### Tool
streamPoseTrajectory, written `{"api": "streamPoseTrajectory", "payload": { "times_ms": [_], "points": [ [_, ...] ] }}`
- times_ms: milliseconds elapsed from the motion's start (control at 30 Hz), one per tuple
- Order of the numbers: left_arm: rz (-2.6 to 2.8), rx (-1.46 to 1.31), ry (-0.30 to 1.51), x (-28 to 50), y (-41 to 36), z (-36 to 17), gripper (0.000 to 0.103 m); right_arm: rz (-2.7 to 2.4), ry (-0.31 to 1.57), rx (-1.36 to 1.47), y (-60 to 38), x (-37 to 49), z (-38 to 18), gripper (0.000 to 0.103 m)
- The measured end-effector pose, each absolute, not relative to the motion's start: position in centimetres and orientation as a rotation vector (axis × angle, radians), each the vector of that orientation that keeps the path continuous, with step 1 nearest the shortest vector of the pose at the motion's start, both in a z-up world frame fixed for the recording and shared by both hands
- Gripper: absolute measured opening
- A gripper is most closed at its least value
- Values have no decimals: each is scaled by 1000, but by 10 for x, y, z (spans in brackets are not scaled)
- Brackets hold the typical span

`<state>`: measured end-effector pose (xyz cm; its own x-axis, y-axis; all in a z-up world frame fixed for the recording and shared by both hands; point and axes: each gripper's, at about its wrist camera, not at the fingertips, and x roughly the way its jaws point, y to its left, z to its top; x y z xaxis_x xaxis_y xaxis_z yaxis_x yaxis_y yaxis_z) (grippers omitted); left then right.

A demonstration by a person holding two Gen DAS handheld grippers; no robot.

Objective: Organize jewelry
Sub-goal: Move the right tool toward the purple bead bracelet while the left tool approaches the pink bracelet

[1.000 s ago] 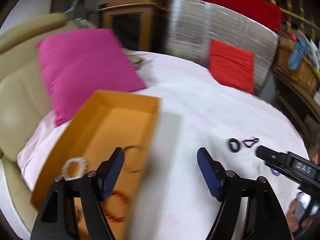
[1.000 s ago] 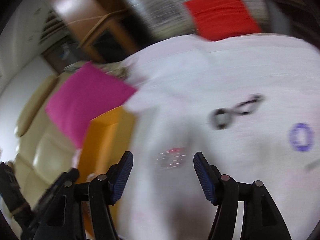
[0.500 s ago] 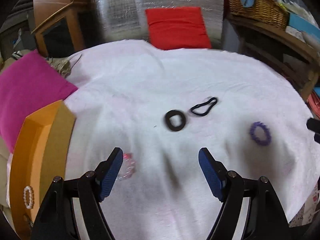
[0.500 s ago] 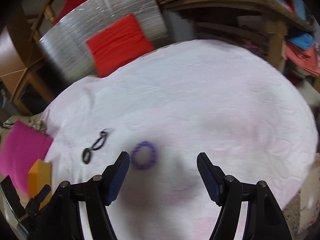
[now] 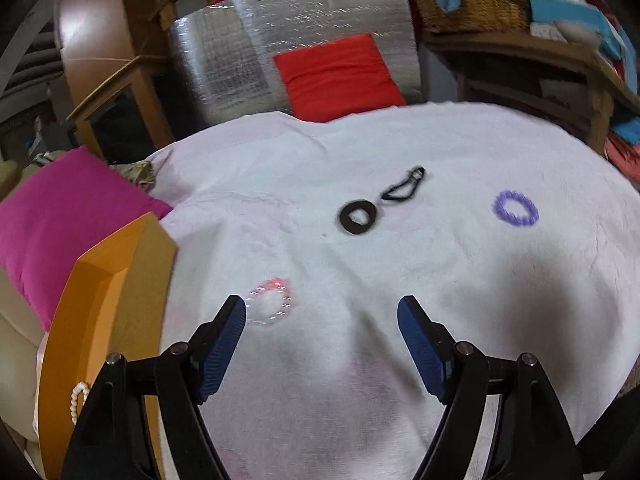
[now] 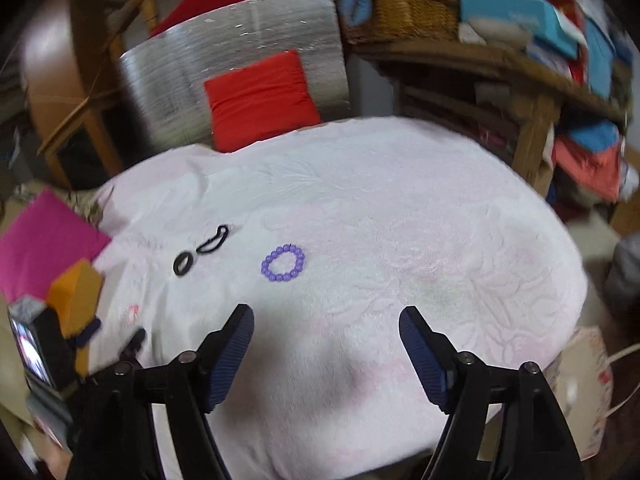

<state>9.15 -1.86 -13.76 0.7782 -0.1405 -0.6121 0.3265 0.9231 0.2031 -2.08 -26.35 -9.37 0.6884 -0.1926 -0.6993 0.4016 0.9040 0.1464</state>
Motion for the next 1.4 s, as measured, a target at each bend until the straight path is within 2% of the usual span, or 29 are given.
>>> {"api": "streamPoseTrajectory", "payload": {
  "times_ms": [100,167,367,533,700,1200,1400],
  "points": [
    [-225,249,604,96,-9,-125,80,-327,734,297,-260,-17,-87,79],
    [-207,202,608,101,-4,-120,86,-315,718,275,-260,-8,-82,79],
    [-164,100,660,125,12,-110,86,-171,696,288,-283,23,-81,80],
    [-106,46,710,144,29,-113,86,-117,662,484,-321,49,-89,80],
    [-71,30,755,158,37,-121,86,-69,716,591,-333,80,-111,80],
    [-144,124,755,202,-9,-132,86,2,875,740,-346,138,-167,80],
    [-155,116,764,215,-18,-135,86,39,885,797,-345,149,-167,80]
  ]
}}
